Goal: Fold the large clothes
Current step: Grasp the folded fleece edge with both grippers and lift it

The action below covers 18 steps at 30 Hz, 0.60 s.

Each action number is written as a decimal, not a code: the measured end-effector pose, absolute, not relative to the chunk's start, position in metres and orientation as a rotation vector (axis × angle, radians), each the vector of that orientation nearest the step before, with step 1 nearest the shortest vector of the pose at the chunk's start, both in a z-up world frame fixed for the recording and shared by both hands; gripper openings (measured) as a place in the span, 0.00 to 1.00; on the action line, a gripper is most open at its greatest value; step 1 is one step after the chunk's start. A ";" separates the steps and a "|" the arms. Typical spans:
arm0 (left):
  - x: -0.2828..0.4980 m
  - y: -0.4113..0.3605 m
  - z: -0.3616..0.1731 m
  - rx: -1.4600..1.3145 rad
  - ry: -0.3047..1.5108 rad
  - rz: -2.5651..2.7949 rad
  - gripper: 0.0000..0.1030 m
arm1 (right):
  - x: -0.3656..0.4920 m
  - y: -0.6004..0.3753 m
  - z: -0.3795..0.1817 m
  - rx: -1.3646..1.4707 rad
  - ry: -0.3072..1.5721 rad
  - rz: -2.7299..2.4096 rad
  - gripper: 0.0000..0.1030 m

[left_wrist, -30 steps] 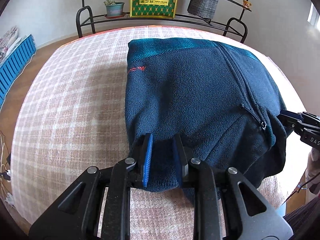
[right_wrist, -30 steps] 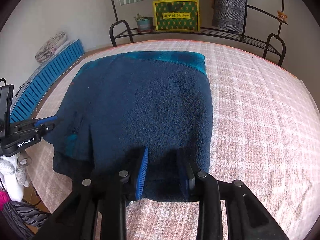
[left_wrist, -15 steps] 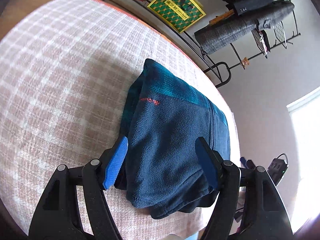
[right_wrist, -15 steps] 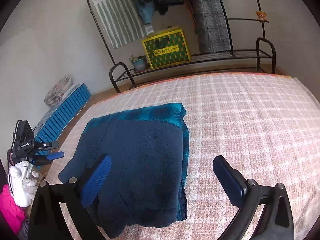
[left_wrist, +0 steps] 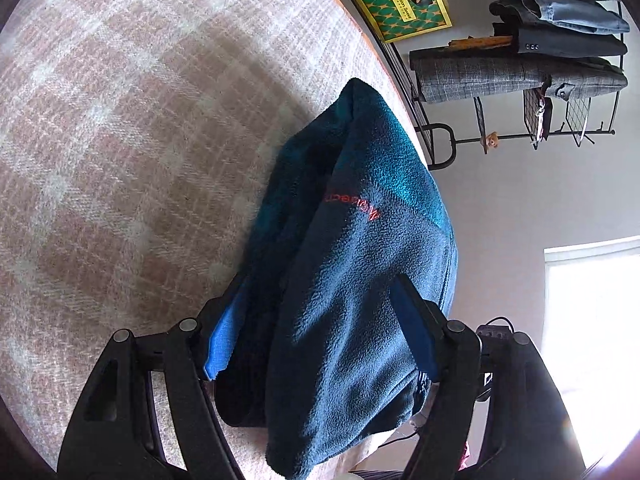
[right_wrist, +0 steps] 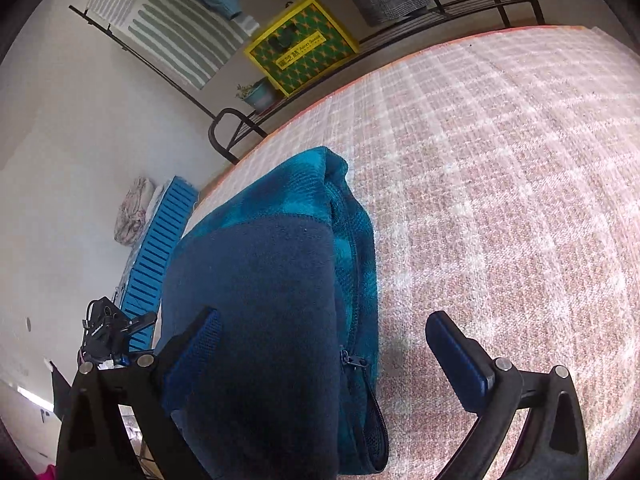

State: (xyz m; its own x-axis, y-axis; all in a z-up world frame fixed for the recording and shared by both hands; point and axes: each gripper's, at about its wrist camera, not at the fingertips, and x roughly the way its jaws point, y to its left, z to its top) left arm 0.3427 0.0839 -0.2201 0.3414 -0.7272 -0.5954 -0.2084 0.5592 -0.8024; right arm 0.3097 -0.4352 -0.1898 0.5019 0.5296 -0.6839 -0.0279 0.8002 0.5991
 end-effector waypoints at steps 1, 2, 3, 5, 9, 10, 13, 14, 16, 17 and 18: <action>0.345 0.082 -0.220 -0.946 1.212 -0.413 0.70 | 0.313 -0.433 -0.194 0.563 1.008 0.363 1.00; 0.349 0.080 -0.220 -0.939 1.213 -0.412 0.70 | 0.316 -0.431 -0.198 0.556 1.022 0.362 1.00; 0.349 0.079 -0.221 -0.939 1.216 -0.408 0.70 | 0.319 -0.429 -0.203 0.553 1.035 0.362 1.00; 0.351 0.077 -0.225 -0.946 1.225 -0.398 0.70 | 0.321 -0.429 -0.208 0.562 1.031 0.371 1.00; 0.357 0.071 -0.227 -0.901 1.225 -0.383 0.69 | 0.326 -0.428 -0.208 0.581 1.033 0.413 0.99; 0.359 0.069 -0.226 -0.883 1.221 -0.375 0.64 | 0.326 -0.429 -0.209 0.592 1.035 0.429 0.99; 0.360 0.063 -0.224 -0.830 1.206 -0.341 0.51 | 0.327 -0.425 -0.211 0.608 1.046 0.470 0.92; 0.361 0.060 -0.223 -0.813 1.201 -0.333 0.51 | 0.327 -0.421 -0.211 0.602 1.047 0.477 0.90; 0.360 0.055 -0.219 -0.776 1.189 -0.319 0.51 | 0.327 -0.413 -0.212 0.582 1.076 0.498 0.78; 0.360 0.054 -0.218 -0.765 1.187 -0.314 0.52 | 0.327 -0.410 -0.212 0.572 1.074 0.494 0.78; 0.359 0.055 -0.218 -0.768 1.190 -0.300 0.56 | 0.326 -0.409 -0.211 0.569 1.075 0.492 0.78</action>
